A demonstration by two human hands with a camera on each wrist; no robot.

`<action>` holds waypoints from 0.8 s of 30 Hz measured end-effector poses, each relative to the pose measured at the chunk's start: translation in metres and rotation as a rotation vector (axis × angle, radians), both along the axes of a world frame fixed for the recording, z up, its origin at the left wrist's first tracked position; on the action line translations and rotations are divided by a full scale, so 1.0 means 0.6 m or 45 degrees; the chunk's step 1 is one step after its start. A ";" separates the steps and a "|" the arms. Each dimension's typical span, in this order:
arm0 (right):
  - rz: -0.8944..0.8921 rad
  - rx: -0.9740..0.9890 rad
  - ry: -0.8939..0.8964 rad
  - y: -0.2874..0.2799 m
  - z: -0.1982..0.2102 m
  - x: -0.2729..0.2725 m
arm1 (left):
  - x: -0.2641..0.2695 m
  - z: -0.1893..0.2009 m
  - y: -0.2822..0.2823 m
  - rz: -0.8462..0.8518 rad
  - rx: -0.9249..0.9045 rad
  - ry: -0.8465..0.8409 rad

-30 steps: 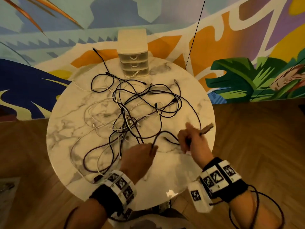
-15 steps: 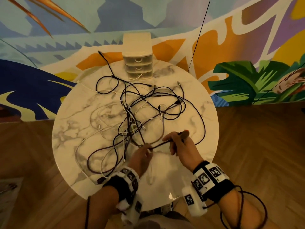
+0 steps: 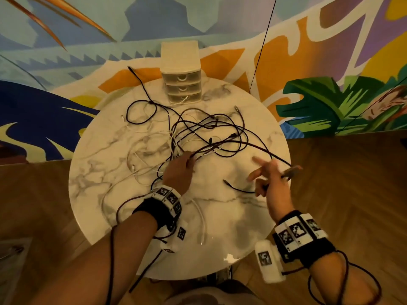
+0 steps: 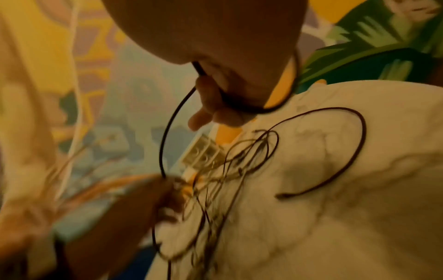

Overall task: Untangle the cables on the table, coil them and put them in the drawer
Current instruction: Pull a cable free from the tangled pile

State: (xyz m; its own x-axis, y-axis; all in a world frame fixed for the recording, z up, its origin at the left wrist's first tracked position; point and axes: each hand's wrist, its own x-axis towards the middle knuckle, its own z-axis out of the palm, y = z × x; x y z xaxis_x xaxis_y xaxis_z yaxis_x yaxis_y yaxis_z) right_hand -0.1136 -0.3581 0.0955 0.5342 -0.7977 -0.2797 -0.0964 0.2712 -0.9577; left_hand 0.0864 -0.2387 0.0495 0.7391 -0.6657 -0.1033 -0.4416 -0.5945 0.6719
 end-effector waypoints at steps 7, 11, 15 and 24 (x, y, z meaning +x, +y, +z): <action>0.477 0.088 0.265 0.053 -0.036 0.063 | -0.104 -0.009 0.022 -0.545 0.091 -0.291; 0.469 0.076 0.196 0.047 -0.036 0.066 | -0.080 -0.073 0.063 -0.269 0.379 -0.077; 0.283 0.151 0.113 0.023 -0.019 0.054 | 0.021 -0.071 0.054 -0.242 0.502 -0.303; -0.075 0.047 -0.160 -0.038 0.026 0.023 | 0.081 -0.069 0.040 -0.279 0.633 -0.147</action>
State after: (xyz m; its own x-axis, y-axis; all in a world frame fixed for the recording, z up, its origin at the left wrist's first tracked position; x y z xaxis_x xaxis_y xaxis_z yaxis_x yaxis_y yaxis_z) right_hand -0.0999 -0.3808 0.1109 0.5195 -0.8192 -0.2431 0.0406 0.3078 -0.9506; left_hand 0.1352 -0.2146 0.0078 0.6141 -0.6965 -0.3711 -0.6444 -0.7140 0.2737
